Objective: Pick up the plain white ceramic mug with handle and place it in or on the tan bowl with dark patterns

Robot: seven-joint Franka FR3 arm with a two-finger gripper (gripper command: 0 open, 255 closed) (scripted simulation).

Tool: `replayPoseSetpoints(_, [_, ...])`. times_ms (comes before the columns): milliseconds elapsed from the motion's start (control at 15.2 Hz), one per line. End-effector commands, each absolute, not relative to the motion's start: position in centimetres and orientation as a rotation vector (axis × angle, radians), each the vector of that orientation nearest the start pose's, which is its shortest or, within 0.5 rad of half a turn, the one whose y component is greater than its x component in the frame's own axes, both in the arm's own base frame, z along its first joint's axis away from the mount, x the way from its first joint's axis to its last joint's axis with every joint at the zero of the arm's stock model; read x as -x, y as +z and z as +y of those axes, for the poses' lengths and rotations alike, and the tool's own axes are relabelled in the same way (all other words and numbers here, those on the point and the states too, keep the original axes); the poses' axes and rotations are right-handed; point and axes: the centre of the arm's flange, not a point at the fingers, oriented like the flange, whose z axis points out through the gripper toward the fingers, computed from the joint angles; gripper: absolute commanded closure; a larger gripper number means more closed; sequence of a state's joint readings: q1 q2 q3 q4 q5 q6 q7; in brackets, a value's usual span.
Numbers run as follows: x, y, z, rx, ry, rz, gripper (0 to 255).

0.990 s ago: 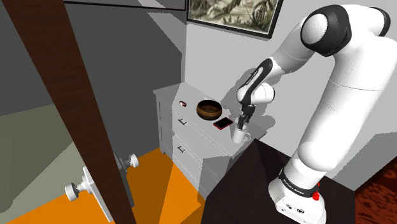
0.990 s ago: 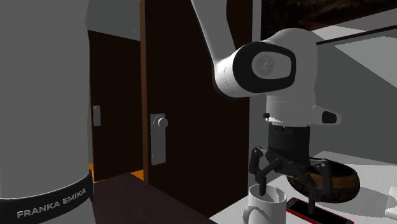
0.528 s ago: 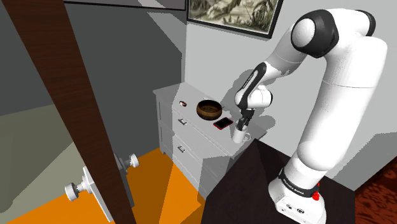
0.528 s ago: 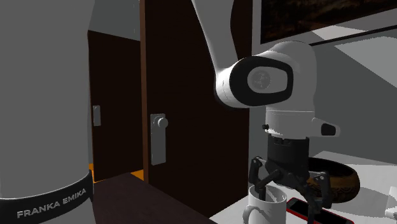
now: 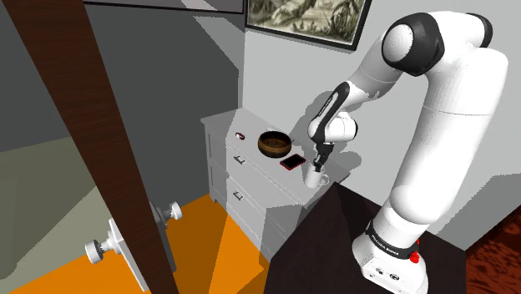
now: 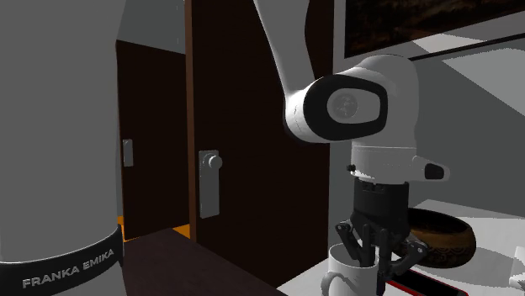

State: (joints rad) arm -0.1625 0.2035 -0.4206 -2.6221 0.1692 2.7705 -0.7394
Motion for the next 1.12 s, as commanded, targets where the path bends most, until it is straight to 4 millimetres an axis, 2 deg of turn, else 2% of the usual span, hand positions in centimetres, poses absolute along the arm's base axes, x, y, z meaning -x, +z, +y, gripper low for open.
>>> replayPoseSetpoints(0, [-34.7,18.3,-24.9,3.141,0.062,-0.006,255])
replayPoseSetpoints(330, [-34.7,18.3,-24.9,3.141,0.062,-0.006,255])
replayPoseSetpoints(1056, [-34.7,24.1,-24.9,3.141,0.062,-0.006,255])
